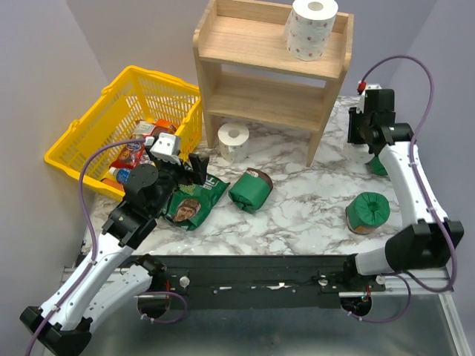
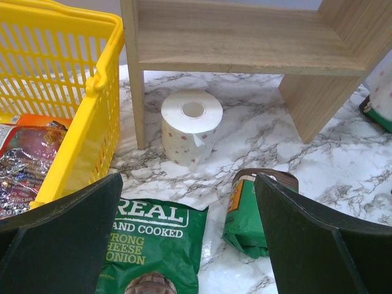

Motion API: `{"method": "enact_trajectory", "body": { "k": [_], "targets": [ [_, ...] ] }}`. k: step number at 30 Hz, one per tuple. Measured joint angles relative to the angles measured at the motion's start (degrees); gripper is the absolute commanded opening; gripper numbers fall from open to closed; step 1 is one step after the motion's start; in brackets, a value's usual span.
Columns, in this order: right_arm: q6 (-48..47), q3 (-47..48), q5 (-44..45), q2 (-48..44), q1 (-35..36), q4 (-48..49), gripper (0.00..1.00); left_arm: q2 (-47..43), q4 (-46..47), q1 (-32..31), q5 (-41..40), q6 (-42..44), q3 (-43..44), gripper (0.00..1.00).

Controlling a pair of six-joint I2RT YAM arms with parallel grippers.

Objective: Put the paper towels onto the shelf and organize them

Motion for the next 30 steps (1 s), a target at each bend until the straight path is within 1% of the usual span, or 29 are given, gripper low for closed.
{"method": "enact_trajectory", "body": {
  "k": [5, 10, 12, 13, 15, 19, 22, 25, 28, 30],
  "targets": [
    [-2.78, 13.07, 0.85, -8.0, 5.81, -8.2, 0.37, 0.04, 0.0, 0.0, 0.09, 0.0, 0.0, 0.99],
    [-5.55, 31.98, -1.79, -11.02, 10.58, -18.8, 0.36, 0.35, 0.0, 0.0, 0.44, 0.0, 0.0, 0.99],
    [-7.13, 37.77, -5.2, -11.76, 13.16, -20.76, 0.35, 0.39, 0.0, 0.0, 0.46, 0.0, 0.0, 0.99],
    [-7.76, 39.06, -7.04, -12.07, 14.1, -20.96, 0.35, 0.39, 0.02, 0.0, 0.46, 0.0, 0.0, 0.99],
    [-10.16, 41.38, -13.57, -12.44, 17.09, -21.79, 0.36, 0.39, 0.02, 0.0, 0.55, 0.02, 0.0, 0.99],
    [-14.64, 46.21, -22.4, -10.1, 22.75, -22.97, 0.38, 0.59, 0.04, 0.0, 0.61, 0.02, 0.0, 0.99],
    [-19.19, 45.83, -26.29, -8.61, 25.51, -20.52, 0.38, 1.09, 0.02, 0.0, 0.63, 0.04, 0.0, 0.99],
    [-23.91, 39.15, -30.73, -9.18, 26.73, -14.45, 0.38, 1.42, 0.02, 0.0, 0.63, 0.07, 0.0, 0.99],
    [-27.3, 31.89, -34.99, -9.79, 27.5, -5.97, 0.36, 1.46, 0.02, 0.0, 0.63, 0.11, 0.0, 0.99],
    [-28.96, 30.75, -36.7, -8.76, 28.04, -1.88, 0.36, 1.49, 0.02, 0.0, 0.63, 0.11, 0.0, 0.99]
  ]
}}
